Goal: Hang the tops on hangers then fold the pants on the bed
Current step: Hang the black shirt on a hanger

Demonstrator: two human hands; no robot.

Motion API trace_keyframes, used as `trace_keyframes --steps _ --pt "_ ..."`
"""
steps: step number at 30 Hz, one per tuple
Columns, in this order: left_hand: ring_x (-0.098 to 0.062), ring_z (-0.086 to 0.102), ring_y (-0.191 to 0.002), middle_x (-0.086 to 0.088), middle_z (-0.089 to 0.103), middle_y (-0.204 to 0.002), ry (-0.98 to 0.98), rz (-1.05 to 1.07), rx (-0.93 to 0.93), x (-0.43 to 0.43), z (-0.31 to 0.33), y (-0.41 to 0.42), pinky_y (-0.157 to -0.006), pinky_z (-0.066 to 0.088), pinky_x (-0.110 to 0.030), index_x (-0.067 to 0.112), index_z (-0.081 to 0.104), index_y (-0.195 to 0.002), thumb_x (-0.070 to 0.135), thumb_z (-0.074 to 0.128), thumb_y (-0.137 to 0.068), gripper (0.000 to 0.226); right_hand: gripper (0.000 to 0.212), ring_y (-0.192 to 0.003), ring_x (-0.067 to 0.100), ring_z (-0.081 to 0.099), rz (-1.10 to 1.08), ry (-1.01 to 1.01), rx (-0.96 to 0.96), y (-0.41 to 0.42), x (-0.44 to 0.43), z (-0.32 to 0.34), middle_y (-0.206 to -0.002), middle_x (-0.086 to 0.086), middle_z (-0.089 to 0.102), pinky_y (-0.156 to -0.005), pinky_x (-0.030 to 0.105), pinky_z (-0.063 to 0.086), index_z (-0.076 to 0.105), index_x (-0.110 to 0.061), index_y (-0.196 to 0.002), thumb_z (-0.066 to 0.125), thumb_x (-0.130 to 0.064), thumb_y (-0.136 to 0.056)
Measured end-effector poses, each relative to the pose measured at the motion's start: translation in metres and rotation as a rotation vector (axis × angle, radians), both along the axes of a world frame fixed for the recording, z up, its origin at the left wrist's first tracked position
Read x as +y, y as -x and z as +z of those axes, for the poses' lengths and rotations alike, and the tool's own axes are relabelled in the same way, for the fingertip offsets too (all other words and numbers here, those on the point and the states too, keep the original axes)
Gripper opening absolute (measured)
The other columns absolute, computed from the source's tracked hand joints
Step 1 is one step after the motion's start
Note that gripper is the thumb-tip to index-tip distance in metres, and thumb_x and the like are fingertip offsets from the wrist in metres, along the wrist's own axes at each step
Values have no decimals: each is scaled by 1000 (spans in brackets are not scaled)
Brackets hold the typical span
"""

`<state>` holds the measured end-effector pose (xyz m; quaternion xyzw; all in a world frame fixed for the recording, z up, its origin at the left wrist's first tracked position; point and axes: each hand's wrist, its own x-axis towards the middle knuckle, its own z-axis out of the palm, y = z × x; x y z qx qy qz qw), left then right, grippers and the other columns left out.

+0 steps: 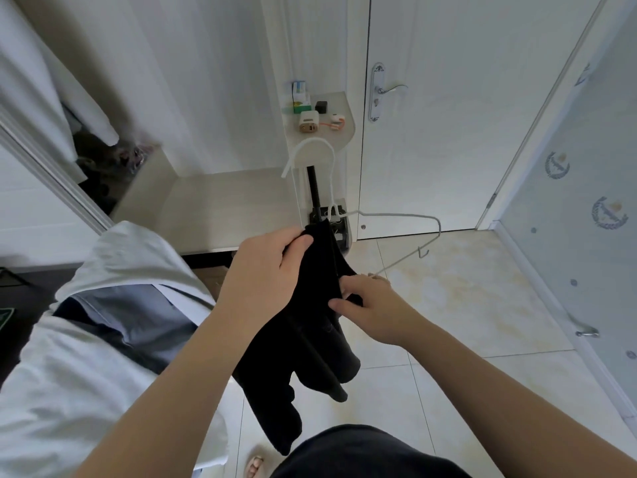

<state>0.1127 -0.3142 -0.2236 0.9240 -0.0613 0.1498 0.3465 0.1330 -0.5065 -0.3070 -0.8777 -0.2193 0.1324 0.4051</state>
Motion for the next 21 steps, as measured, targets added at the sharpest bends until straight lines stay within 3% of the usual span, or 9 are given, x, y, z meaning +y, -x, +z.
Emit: trace_keyframes --steps 3,7,9,11,12,14,16,18,21 --pt "-19 56 -65 -2 58 -63 7 31 22 3 -8 -2 -63 41 -31 13 62 -79 33 50 -103 33 19 -146 1 25 9 202 -150 -3 -4 -14 -98 -16 66 -120 56 -13 62 -20 -89 53 -32 -101" --pt "-19 51 -62 0 52 -59 19 111 -4 12 -14 -7 -58 36 -28 15 52 -71 32 47 -103 36 16 -147 -1 25 -44 120 -305 8 -6 -27 -91 -23 63 -121 51 -15 57 -29 -91 47 -25 -102" --pt "-21 52 -64 -5 54 -62 17 143 -6 15 -15 -10 -62 37 -32 9 55 -76 31 47 -103 37 17 -114 -9 52 -55 -39 -263 15 -4 -34 -77 -25 53 -122 38 12 46 -33 -87 45 -23 -102" --pt "-25 53 -66 -10 56 -65 19 145 -1 16 -17 -12 -65 39 -36 5 57 -78 31 47 -103 37 26 -64 2 47 -57 -209 -93 19 -2 -40 -63 -16 41 -81 18 40 37 -34 -81 45 -24 -103" --pt "-25 53 -67 -10 57 -66 23 137 4 17 -17 -12 -66 39 -36 4 58 -79 30 47 -103 37 29 -57 6 40 -56 -241 -20 18 -2 -43 -62 -14 39 -64 18 36 35 -33 -78 47 -25 -104" --pt "-21 55 -68 -8 59 -67 29 126 -1 19 -18 -12 -67 40 -33 6 61 -80 30 48 -103 36 31 -57 7 38 -37 -190 35 16 -6 -51 -62 -12 40 -57 21 32 36 -30 -75 51 -28 -103" --pt "-16 56 -72 -2 63 -67 26 132 -17 26 -18 -12 -69 41 -26 10 65 -82 30 50 -103 32 28 -60 7 45 -4 -86 68 11 -14 -60 -66 -11 48 -62 22 36 44 -26 -76 54 -33 -101" --pt "-12 58 -74 1 63 -68 11 115 -3 39 -18 -13 -67 41 -22 14 65 -81 32 53 -103 31 23 -72 12 55 8 83 57 5 -27 -71 -73 -5 58 -86 30 43 52 -21 -84 53 -35 -101" --pt "-17 58 -68 -3 61 -65 -59 19 62 60 -20 -11 -65 43 -32 13 63 -77 38 53 -101 37 24 -101 9 55 -46 369 -88 -6 -52 -84 -88 -7 63 -119 40 6 59 -20 -98 48 -41 -102"
